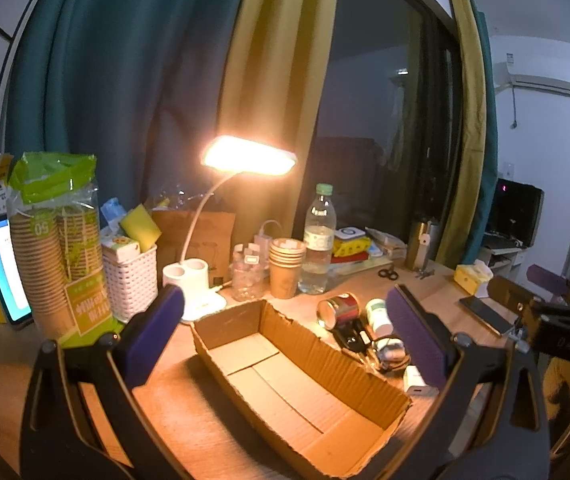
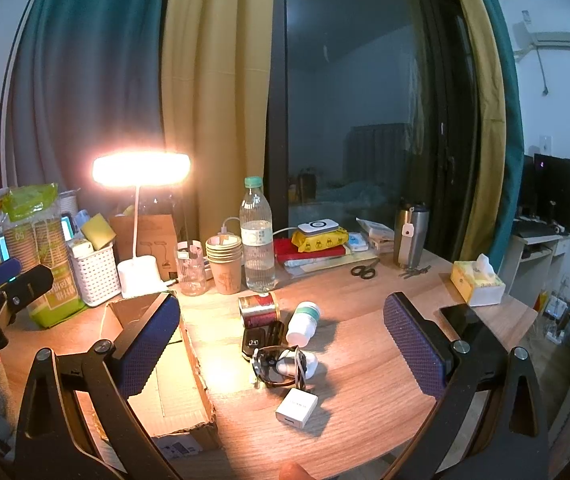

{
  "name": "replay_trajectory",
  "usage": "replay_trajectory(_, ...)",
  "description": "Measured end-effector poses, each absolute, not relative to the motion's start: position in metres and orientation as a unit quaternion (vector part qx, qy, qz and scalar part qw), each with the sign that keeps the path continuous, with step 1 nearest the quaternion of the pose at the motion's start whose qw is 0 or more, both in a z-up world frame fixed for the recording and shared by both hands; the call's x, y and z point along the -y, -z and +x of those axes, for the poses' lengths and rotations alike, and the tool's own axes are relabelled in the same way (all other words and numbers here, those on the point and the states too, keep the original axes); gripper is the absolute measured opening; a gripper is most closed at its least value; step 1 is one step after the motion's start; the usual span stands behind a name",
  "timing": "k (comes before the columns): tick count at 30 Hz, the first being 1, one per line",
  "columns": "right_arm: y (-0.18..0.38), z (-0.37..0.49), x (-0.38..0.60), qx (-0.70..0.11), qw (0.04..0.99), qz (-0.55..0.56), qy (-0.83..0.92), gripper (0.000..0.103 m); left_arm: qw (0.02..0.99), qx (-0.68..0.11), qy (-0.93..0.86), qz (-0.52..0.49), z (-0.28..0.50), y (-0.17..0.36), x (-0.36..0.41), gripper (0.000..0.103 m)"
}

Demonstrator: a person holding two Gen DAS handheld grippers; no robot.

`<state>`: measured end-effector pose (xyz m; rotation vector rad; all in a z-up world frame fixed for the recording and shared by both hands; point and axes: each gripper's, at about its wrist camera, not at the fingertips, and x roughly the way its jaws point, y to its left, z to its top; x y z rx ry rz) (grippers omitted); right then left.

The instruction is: Organize rigid objects

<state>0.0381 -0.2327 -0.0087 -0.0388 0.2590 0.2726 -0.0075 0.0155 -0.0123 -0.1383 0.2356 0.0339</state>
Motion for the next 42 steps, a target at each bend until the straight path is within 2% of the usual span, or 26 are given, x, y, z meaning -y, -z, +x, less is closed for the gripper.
replay_trajectory(42, 0.0101, 0.0394, 0.2348, -0.133, 0.982, -0.018, -0.135, 0.103, 0.990, -0.119, -0.016, -0.068, -0.0098, 0.0135, -0.0137, 0.102)
